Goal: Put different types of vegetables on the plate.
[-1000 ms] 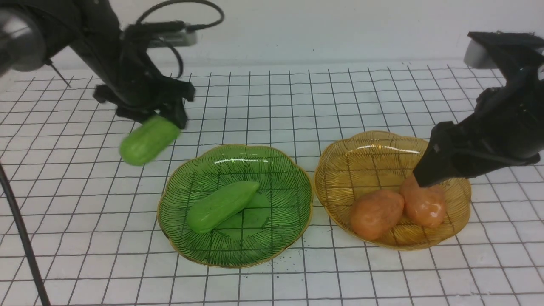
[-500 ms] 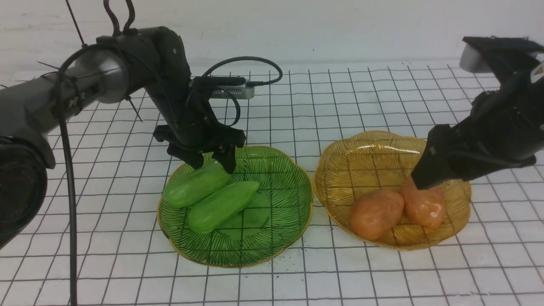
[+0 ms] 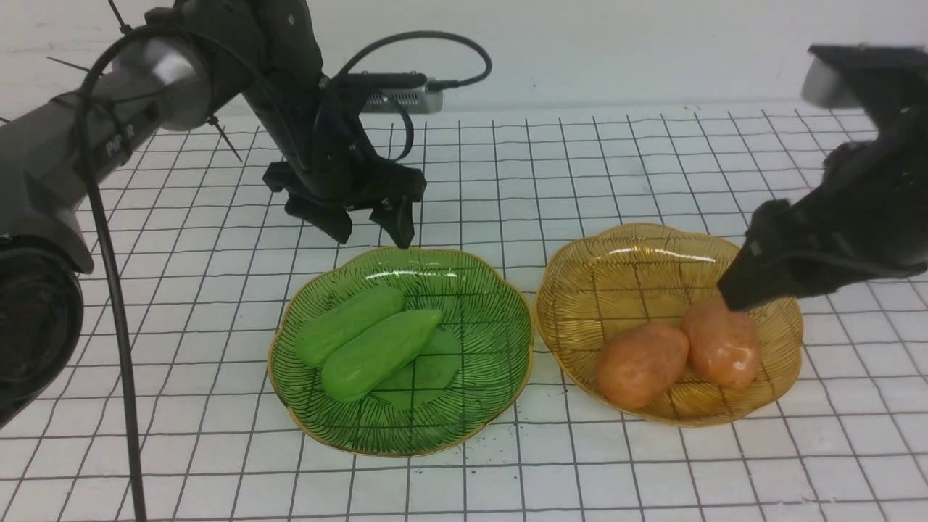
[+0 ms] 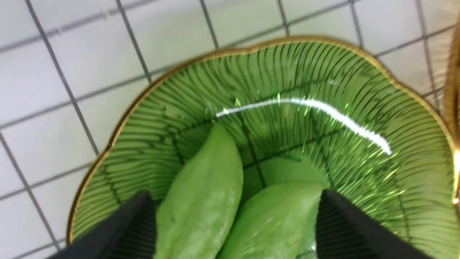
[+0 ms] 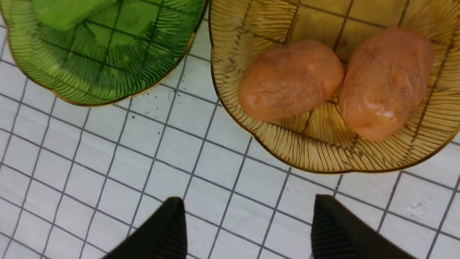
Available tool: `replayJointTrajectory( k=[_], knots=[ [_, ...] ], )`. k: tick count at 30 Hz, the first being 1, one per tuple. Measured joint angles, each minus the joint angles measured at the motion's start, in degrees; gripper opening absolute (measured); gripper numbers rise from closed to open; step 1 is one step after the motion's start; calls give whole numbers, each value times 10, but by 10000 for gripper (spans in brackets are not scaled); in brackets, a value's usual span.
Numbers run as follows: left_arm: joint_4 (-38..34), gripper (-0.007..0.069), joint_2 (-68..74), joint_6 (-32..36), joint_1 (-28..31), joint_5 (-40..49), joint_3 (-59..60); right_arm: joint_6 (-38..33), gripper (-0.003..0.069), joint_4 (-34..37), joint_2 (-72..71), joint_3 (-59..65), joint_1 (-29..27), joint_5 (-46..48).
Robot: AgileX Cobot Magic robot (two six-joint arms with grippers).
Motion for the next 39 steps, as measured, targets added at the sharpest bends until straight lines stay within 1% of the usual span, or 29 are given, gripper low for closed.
replayJointTrajectory(
  k=[2, 5, 6, 7, 8, 9, 10, 11, 12, 13, 14, 16, 17, 19, 20, 23, 27, 28, 31, 39],
  knots=[
    [0, 423, 0, 0, 0, 1, -2, 0, 319, -1, -37, 3, 0, 0],
    [0, 281, 0, 0, 0, 1, -3, 6, 204, -3, -100, 22, 0, 0],
    [0, 271, 0, 0, 0, 1, -3, 8, 178, -5, -116, 28, 0, 0],
    [0, 224, 0, 0, 0, 1, -3, 9, 136, -9, -143, 38, 0, 0],
    [0, 153, 0, 0, 0, 1, -3, 10, 83, -18, -183, 59, 0, 0],
    [0, 102, 0, 0, 0, 1, -3, 11, 42, -31, -217, 85, 0, 2],
    [0, 94, 0, 0, 0, 1, -3, 11, 31, -33, -229, 89, 0, 2],
    [0, 50, 0, 0, 0, 1, -3, 12, 13, -43, -257, 110, 0, 2],
    [0, 27, 0, 0, 0, 1, -3, 12, 1, -55, -286, 139, 0, -3],
    [0, 16, 0, 0, 0, 1, -3, 12, -5, -61, -309, 160, 0, -15],
    [0, 1, 0, 1, 0, 1, -3, 12, -10, -70, -348, 200, 0, -55],
    [0, -7, 0, 1, 0, 2, -3, 13, -13, -76, -392, 257, 0, -134],
    [0, -8, 0, 1, 0, 2, -3, 13, -13, -78, -419, 304, 0, -206],
    [0, -8, 0, 1, 0, 2, -3, 12, -14, -83, -447, 374, 0, -319],
    [0, -8, 0, 1, 0, 2, -3, 12, -14, -84, -451, 380, 0, -338],
    [0, -8, 0, 1, 0, 2, -3, 9, -14, -87, -461, 454, 0, -461],
    [0, -8, 0, 2, 0, 2, -3, 7, -14, -87, -463, 505, 0, -560],
    [0, -8, 0, 2, 0, 2, -3, 6, -14, -87, -463, 516, 0, -580],
    [0, -8, 0, 2, 0, 2, -3, 6, -14, -87, -463, 533, 0, -592],
    [4, -8, 0, 2, 0, 2, -3, 5, -14, -87, -463, 544, 0, -571]
  ],
)
